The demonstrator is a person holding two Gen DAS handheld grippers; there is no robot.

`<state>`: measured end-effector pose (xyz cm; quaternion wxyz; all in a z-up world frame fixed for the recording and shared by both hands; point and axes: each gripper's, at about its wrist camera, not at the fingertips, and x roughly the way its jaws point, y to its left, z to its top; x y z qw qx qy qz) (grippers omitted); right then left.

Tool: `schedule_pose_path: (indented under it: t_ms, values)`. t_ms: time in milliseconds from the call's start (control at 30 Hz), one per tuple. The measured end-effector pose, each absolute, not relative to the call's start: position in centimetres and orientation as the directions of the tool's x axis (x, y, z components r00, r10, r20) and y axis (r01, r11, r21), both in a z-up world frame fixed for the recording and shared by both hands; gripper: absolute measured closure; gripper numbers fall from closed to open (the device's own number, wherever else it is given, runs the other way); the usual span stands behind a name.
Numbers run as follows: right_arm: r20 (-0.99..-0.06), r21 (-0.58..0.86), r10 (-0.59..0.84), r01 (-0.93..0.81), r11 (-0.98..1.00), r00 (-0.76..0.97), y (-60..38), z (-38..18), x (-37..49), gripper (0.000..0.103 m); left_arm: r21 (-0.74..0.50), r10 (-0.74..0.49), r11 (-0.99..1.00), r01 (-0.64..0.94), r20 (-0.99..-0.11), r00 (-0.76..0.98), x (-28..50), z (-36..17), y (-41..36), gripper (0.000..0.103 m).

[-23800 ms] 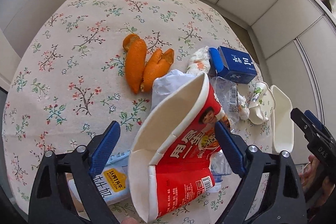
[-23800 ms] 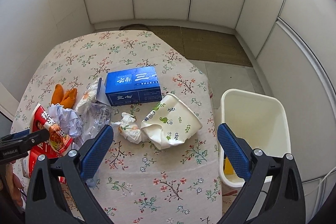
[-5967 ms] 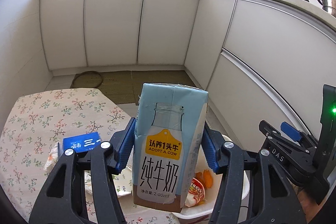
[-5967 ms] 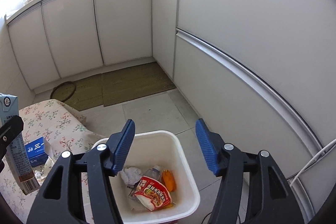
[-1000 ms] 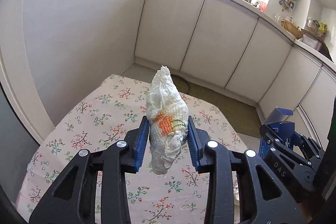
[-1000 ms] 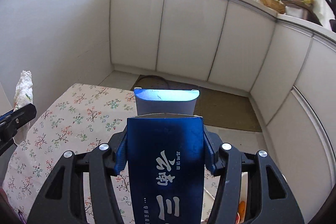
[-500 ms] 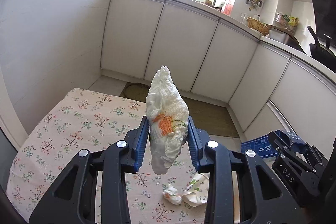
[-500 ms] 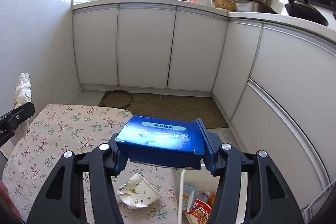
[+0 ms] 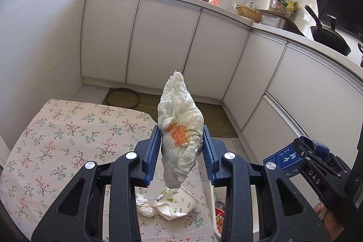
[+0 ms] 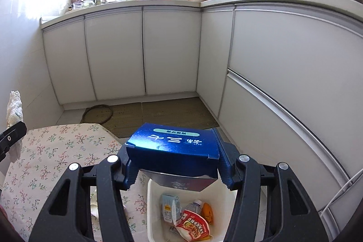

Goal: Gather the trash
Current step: 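Carry the box to the bin and open the right gripper while the left holds the tissue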

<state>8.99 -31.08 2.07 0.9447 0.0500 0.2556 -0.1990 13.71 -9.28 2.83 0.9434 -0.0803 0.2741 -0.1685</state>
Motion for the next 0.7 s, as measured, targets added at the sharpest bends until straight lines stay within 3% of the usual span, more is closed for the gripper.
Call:
schedule_pose_path:
  t_ms: [667,700]
  values:
    - [-0.587,0.037,-0.423,0.545,0.838,0.69,-42.0,-0.9,5.8,0.046,-0.175,-0.503,0.851,0.494,-0.538,0.677,11.0,0.1,-22.7,0.069]
    - [-0.591,0.037,-0.425,0.55,0.834,0.685,-42.3,-1.1,5.7,0.041,-0.17,-0.508,0.847,0.504,-0.54,0.671,10.9,-0.1,-23.3,0.069]
